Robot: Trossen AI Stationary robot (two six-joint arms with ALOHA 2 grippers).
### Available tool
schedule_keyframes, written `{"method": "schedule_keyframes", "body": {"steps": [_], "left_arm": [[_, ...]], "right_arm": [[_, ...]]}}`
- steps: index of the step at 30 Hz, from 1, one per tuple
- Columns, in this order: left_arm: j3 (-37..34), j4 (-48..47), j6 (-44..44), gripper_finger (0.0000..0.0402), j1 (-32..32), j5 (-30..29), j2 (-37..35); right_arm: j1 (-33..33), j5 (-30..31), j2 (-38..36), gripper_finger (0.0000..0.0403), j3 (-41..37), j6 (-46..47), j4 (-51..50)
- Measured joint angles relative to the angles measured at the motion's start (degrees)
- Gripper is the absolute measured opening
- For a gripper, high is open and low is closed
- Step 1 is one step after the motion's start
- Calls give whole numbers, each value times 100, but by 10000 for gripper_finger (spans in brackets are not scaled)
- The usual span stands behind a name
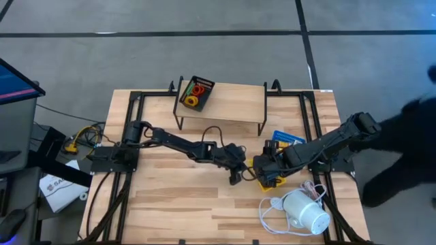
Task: Pick & Place Office Desk Supplies
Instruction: Adjust the light brown rubber band in the yellow bin
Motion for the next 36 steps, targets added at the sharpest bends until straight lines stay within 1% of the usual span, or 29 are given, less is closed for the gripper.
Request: {"method": "schedule_keyframes", "body": {"steps": [2, 4, 6, 12, 18, 22, 28, 30, 33, 36], "left_arm": [[-4, -223, 8, 30, -36, 10, 4], [-4, -242, 77, 30, -87, 99, 4], [-4, -171, 190, 30, -167, 200, 4], [-4, 178, 465, 30, -371, 225, 4], [-4, 88, 470, 30, -355, 167, 70], [77, 107, 470, 30, -318, 130, 285], [508, 152, 627, 30, -358, 70, 704], [603, 187, 652, 30, -361, 22, 776], [638, 445, 725, 30, -361, -17, 815], [649, 775, 900, 30, -394, -289, 813]], "right_arm": [[0, 0, 0, 285, 0, 0, 0], [-3, 0, 0, 285, 0, 0, -2], [-22, 0, 0, 285, 0, 2, 0], [-120, 0, 0, 285, 0, 4, 2], [-195, 0, 0, 285, 1, 4, 2], [-208, 0, 2, 285, 122, -2, -17], [-197, 66, 2, 285, 385, -56, -140], [-197, 224, 2, 285, 432, 18, -339], [-197, 611, -1, 285, 452, 365, -752], [-147, 1064, -90, 285, 452, 908, -1234]]}}
